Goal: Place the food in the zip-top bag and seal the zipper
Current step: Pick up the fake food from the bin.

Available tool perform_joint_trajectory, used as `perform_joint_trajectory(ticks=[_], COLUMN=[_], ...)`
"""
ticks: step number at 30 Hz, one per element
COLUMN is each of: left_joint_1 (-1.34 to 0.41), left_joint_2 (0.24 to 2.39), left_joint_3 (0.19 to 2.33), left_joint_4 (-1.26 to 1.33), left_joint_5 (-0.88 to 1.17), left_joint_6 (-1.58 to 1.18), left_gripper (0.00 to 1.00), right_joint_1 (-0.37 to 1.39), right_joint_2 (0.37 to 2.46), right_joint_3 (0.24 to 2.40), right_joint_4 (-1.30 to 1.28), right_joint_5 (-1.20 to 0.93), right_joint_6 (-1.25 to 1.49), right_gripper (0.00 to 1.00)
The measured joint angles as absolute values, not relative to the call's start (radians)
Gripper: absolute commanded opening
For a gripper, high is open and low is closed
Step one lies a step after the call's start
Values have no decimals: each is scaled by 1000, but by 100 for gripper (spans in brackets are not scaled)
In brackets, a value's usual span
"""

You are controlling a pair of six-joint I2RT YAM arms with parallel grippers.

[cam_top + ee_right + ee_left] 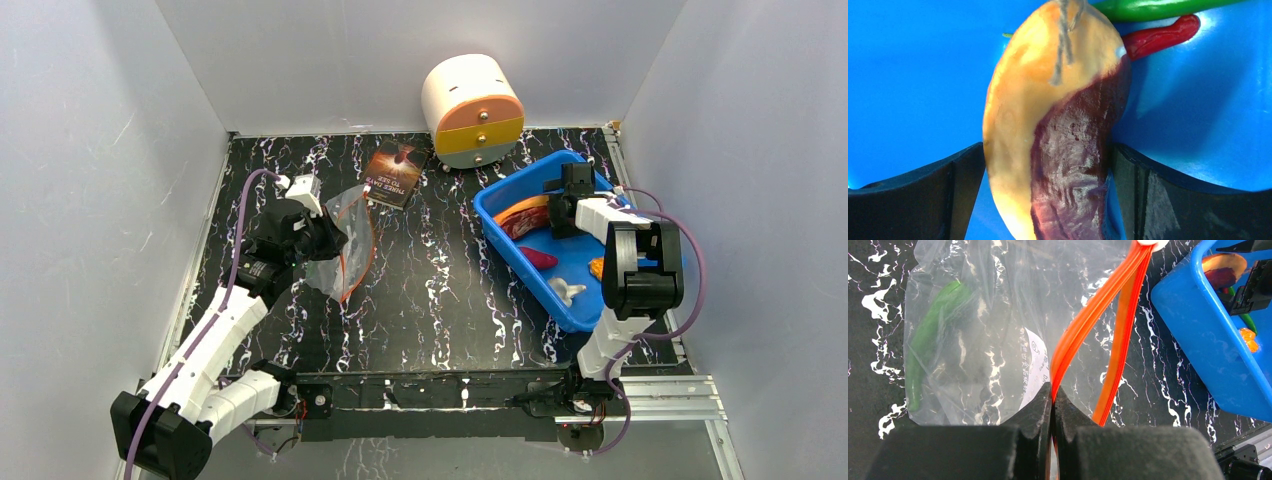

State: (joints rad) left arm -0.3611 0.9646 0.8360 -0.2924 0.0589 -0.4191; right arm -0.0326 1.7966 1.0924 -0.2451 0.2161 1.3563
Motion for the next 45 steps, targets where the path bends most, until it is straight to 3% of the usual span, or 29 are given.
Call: perform_joint_trajectory(ticks=[6,19,31,45], left_joint_1=[-361,-361,-361,-361], left_joint_2=[965,965,986,999], left_joint_3=[836,836,854,942], left_joint_4=[-292,-294,-323,-399], left_joint_5=[57,49,82,154], left_joint_6=[-419,-416,-421,-399], left_gripper=[0,0,0,0], right_joint_1=[-33,-27,-27,-20], right_joint_2=[1792,1603,1325,1213], right_joint_3=[1061,997,988,1034], right_joint_4=[-151,-106,-21,112], right_joint_5=[215,298,347,-142], right_joint_6=[1297,1110,730,432], right_gripper=[68,65,63,59])
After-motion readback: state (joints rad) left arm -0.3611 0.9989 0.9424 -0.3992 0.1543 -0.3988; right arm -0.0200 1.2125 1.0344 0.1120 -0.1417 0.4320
